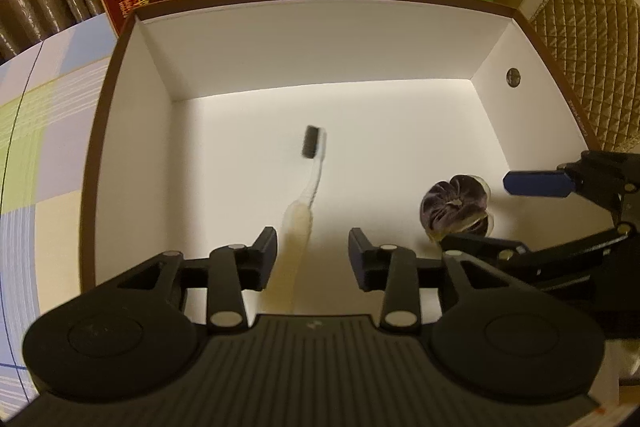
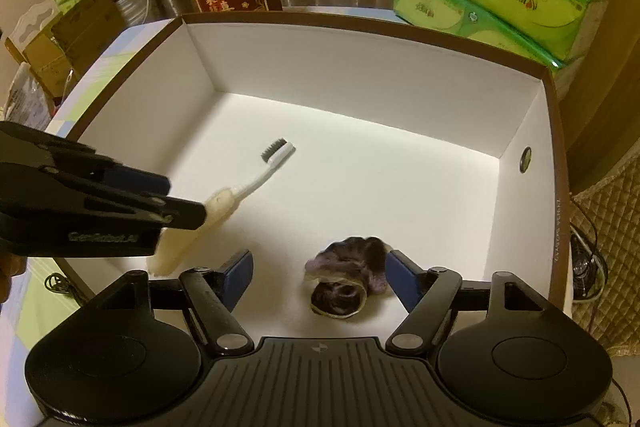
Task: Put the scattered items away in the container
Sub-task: 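Open left tool dropping toothbrush in box while right tool releases scrunchie inside, then withdraw both tools from the box back toward the table items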
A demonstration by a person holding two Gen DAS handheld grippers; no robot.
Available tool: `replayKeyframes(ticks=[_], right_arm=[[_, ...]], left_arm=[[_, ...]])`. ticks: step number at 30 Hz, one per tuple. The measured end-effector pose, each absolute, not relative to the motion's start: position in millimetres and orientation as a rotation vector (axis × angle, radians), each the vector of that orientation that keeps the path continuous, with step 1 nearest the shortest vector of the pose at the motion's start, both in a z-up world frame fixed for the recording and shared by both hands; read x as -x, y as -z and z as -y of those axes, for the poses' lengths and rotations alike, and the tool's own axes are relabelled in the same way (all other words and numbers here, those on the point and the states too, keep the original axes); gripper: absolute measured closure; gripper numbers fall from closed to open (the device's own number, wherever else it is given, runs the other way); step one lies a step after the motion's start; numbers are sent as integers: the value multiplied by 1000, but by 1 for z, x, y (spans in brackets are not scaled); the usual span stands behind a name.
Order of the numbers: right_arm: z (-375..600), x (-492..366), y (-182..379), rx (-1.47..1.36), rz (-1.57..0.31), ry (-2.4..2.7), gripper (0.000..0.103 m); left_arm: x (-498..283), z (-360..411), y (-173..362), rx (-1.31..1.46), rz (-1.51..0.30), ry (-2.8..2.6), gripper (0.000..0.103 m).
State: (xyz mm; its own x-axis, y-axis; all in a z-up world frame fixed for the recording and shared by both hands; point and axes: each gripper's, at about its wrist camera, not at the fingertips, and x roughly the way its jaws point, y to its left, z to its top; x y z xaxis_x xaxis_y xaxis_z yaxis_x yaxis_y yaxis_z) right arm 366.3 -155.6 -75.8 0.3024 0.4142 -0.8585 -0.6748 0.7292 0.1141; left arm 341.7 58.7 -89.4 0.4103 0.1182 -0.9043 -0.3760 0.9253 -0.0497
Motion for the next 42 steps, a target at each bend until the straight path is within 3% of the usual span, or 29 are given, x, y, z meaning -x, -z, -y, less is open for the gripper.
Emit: replayKeyframes(ticks=[2,4,15,22,42], right_arm=[[156,-366,76,303,-1032,-722,29],[156,-364,76,312,-1035,-706,28],[163,-357,67,325,-998,-676,18],[169,-348,52,319,-938,-664,11],[195,-310,7,271,-802,-649,7]], left_arm=[[-339,-58,88,254,-1105,-318,51],[-336,-56,86,245,-1101,-322,45],[-323,-47,73,232,-1086,-341,31],[-310,-42,53,205,-1041,-384,11],[-243,-13,10,191,-940,-450,6]])
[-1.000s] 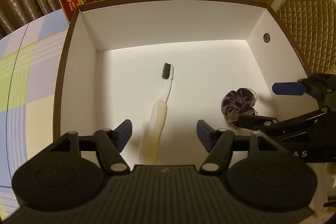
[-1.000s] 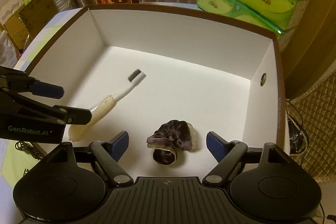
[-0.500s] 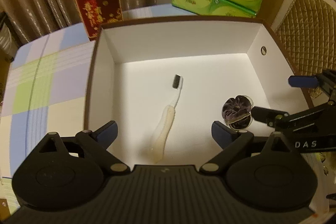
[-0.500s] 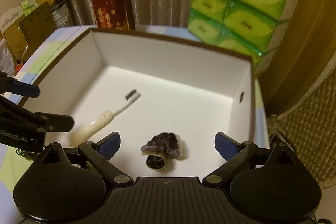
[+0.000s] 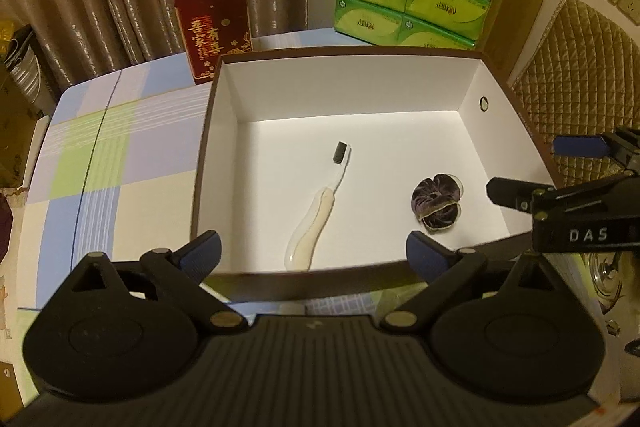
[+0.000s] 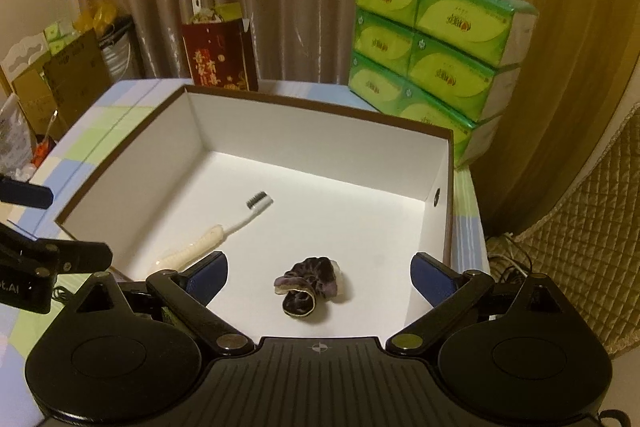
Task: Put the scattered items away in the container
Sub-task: 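Withdraw both tools from the box back toward the table items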
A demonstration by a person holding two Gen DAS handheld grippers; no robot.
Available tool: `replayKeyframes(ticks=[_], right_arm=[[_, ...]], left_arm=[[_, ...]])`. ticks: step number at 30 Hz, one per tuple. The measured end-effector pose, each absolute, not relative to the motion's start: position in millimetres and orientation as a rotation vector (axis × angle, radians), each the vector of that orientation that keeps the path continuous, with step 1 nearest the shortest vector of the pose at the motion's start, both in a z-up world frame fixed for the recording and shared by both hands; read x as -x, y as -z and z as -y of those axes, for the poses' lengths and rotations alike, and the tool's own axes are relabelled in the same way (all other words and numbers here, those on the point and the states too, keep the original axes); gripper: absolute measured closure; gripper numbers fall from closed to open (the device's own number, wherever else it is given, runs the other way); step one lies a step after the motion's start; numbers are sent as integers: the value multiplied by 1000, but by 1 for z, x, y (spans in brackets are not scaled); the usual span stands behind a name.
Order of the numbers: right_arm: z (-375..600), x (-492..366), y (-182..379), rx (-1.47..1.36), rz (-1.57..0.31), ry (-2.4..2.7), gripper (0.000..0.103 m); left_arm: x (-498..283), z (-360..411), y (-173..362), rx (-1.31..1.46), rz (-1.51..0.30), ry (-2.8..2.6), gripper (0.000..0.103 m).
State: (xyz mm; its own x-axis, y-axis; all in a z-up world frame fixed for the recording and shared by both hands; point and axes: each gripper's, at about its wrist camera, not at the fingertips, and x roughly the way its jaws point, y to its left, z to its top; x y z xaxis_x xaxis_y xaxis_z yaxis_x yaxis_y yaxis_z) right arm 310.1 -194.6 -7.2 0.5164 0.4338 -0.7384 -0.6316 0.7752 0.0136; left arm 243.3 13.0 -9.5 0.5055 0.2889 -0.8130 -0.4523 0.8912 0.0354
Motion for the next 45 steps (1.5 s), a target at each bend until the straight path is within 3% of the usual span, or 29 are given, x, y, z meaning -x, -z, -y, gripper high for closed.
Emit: replayKeyframes(ticks=[16,42,43,45], right_arm=[[219,-260,-2,174,-808,-611,7],[244,-166,90,206,-1045,-532,7],[244,-166,94,209,-1047,-528,8],[243,-166,99,212,-1046,-533,21]], left_arm=[[-153,-18,10,182,-908,-450,6],[-87,-11,72,245,-1047,-423,10],[-87,-11,75,244,-1052,-428,11],[-88,-11,79,236,-1058,-435,11]])
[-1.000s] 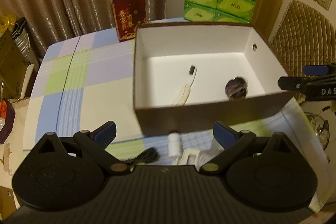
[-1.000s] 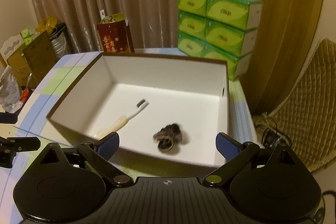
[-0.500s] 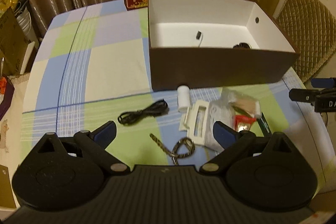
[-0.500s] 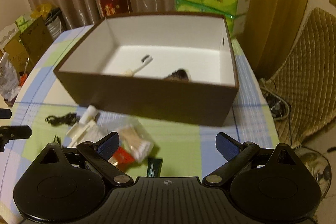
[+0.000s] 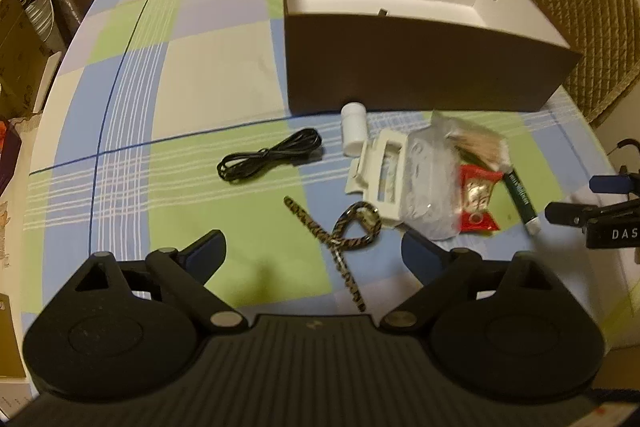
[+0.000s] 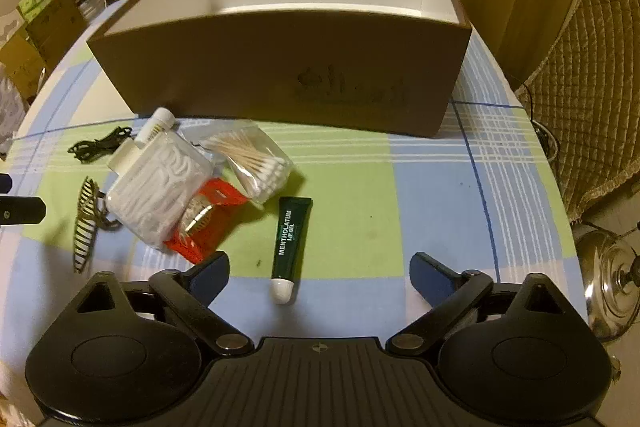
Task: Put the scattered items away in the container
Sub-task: 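Grasp the leopard-print hair cord with left tool while right tool grasps green lip gel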
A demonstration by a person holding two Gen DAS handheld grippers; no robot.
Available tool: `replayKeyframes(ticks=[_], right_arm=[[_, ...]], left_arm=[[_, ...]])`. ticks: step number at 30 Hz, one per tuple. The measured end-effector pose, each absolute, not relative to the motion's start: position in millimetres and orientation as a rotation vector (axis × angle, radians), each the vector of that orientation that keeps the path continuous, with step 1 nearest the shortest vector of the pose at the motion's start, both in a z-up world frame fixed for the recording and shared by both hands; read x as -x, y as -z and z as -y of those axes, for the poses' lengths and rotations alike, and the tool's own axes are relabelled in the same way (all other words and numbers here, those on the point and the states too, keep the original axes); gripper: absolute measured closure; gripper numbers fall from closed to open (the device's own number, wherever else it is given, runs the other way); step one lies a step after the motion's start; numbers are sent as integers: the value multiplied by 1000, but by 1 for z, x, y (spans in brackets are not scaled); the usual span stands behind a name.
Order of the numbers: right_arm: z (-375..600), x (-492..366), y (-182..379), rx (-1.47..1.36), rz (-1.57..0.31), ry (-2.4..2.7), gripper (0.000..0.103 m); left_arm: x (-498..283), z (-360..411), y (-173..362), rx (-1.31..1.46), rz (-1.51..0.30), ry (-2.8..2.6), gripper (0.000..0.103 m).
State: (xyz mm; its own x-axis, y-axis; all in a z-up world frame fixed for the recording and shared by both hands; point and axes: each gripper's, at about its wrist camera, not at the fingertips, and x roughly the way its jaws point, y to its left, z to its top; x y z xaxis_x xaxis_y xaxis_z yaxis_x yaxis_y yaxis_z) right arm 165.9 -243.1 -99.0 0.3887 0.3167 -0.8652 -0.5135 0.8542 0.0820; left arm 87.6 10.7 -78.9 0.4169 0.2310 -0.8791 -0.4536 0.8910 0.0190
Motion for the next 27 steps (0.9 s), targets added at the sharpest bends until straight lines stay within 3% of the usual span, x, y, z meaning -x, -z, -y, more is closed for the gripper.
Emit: replayKeyframes(ticks=[1,3,5,6,16,19,27], right_arm=[[243,-167,102,205,-1053,-538,28],[241,-169,106,189,-1062,-547,29],[239,-170,110,187,-1059,-571,52],[237,-171,113,186,-1070,-583,56],[218,-184,133,257,-1036,-604,71],[219,-186,135,263,-1015,-630,86],[225,-184,136,271,-1011,-634,88]], left_arm=[[-87,-11,81,234,-1061,-437,11],[-87,-11,85,237,-1069,-440,11],[-87,-13,90,245,-1077,-445,12],[-88,-14,92,249,-1082,-449,13],[-89,-21,105,275,-1109,-454,19],[-90,-22,109,275,-1117,-452,21],[-100,-15,115,273,-1107,-417,23]])
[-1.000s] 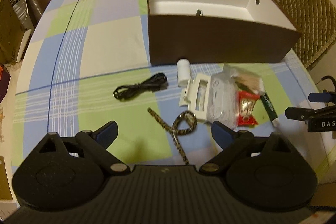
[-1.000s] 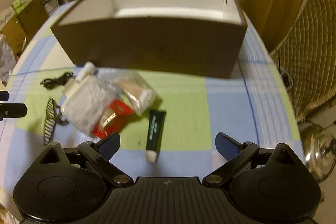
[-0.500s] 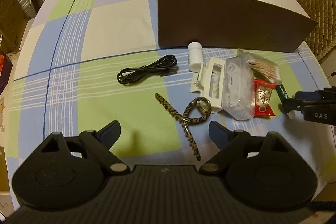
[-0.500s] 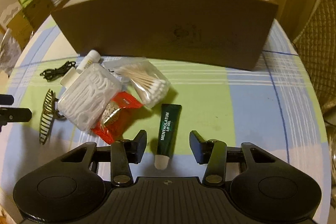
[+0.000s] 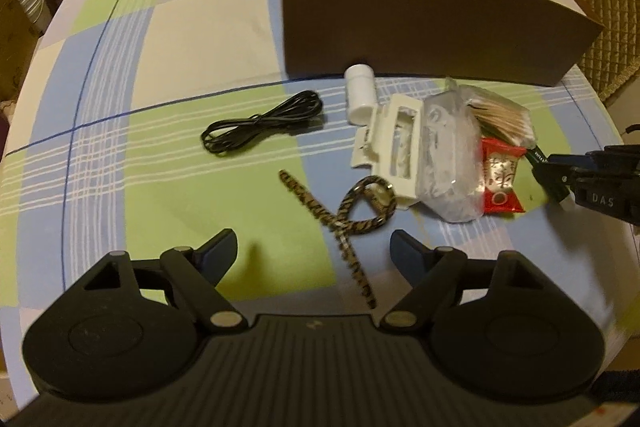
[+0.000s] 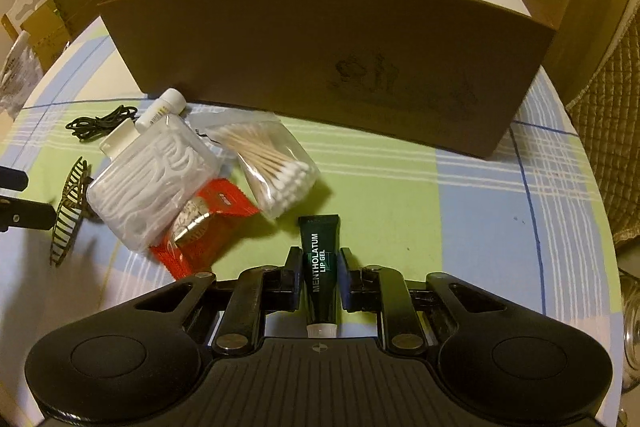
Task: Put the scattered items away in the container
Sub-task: 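Grasp the leopard-print hair cord with left tool while right tool grasps green lip gel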
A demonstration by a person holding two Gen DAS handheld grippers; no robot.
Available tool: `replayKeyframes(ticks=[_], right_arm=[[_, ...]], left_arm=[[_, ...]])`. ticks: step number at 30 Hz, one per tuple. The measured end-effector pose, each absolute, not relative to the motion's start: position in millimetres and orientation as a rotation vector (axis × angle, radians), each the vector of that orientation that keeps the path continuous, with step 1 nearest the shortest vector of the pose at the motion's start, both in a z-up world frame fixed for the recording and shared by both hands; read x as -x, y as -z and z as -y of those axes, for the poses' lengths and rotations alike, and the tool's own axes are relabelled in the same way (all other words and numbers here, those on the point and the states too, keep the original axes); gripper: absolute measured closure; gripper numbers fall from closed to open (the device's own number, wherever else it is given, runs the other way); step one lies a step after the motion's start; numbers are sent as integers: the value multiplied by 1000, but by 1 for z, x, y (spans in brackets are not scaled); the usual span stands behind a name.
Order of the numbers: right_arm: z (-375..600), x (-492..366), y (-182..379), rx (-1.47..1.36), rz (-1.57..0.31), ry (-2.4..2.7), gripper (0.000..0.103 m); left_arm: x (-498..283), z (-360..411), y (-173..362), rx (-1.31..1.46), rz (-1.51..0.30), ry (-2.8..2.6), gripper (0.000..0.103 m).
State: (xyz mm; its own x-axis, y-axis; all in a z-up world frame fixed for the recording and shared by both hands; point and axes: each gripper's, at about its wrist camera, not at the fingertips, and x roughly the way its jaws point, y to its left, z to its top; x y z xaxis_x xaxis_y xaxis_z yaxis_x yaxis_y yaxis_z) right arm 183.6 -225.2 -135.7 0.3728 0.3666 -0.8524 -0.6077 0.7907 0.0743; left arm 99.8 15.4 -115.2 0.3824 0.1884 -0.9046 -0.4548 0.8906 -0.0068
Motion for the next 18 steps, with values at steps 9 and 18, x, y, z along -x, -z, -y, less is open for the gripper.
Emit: replayKeyframes(ticks=[9,18], right_arm=[[243,-187,133,249,-1026,-593,88],[244,-186,132,259,-1028,-592,88]], left_arm=[[-108,-9,141,285,-1135,-418,70],[-81,-21,135,230,-1130,-395,99]])
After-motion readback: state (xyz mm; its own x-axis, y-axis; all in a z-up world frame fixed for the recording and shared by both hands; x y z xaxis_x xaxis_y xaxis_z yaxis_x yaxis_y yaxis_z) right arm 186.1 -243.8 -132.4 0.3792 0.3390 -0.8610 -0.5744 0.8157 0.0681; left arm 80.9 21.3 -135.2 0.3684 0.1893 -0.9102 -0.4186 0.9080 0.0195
